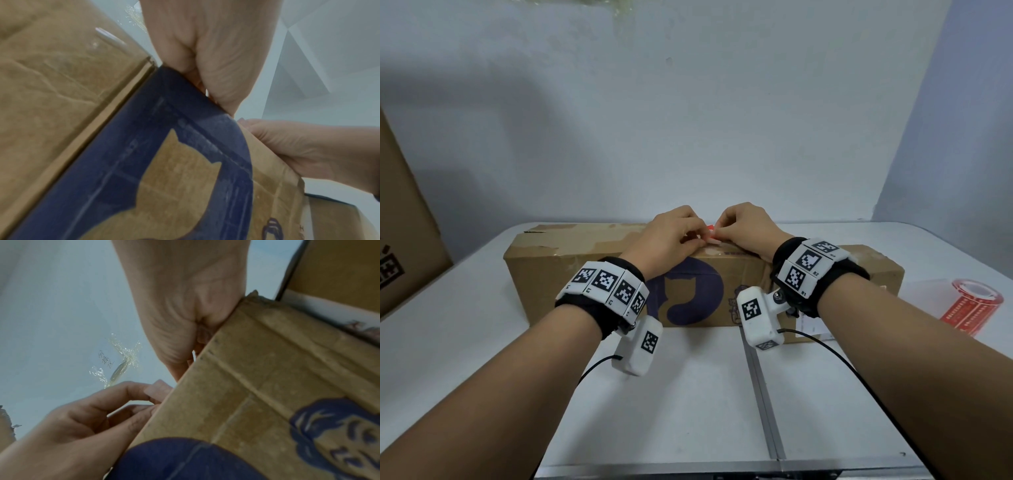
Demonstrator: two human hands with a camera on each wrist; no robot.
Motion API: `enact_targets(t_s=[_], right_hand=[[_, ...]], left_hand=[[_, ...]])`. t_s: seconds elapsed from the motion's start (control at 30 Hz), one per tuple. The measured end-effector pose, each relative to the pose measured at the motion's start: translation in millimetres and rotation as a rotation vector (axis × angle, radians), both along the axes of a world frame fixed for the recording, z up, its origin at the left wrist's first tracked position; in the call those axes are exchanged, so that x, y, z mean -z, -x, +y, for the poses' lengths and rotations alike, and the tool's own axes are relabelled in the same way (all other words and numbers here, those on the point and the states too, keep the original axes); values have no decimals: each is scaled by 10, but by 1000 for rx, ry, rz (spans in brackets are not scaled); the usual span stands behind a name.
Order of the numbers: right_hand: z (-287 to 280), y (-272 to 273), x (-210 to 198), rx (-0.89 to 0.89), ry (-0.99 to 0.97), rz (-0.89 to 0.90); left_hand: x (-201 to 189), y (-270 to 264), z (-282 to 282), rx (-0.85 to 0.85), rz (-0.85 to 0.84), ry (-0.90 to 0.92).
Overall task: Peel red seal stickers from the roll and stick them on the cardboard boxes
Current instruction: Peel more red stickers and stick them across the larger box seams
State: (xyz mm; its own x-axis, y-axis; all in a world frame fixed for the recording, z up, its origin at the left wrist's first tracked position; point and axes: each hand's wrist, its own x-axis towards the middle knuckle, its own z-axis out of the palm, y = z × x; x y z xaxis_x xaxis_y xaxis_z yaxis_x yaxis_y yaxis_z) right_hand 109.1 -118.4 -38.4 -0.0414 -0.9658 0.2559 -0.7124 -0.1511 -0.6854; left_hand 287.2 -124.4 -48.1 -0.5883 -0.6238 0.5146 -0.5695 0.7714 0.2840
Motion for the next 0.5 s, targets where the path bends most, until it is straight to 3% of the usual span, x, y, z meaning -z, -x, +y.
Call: enact_targets(t_s=[0.37, 0.5], right_hand=[[23, -25, 5, 23, 18, 117], [46, -27, -13, 47, 26, 127]], left_hand=[[-54, -56, -41, 8, -140, -51], [-9, -107, -20, -19, -104, -31]])
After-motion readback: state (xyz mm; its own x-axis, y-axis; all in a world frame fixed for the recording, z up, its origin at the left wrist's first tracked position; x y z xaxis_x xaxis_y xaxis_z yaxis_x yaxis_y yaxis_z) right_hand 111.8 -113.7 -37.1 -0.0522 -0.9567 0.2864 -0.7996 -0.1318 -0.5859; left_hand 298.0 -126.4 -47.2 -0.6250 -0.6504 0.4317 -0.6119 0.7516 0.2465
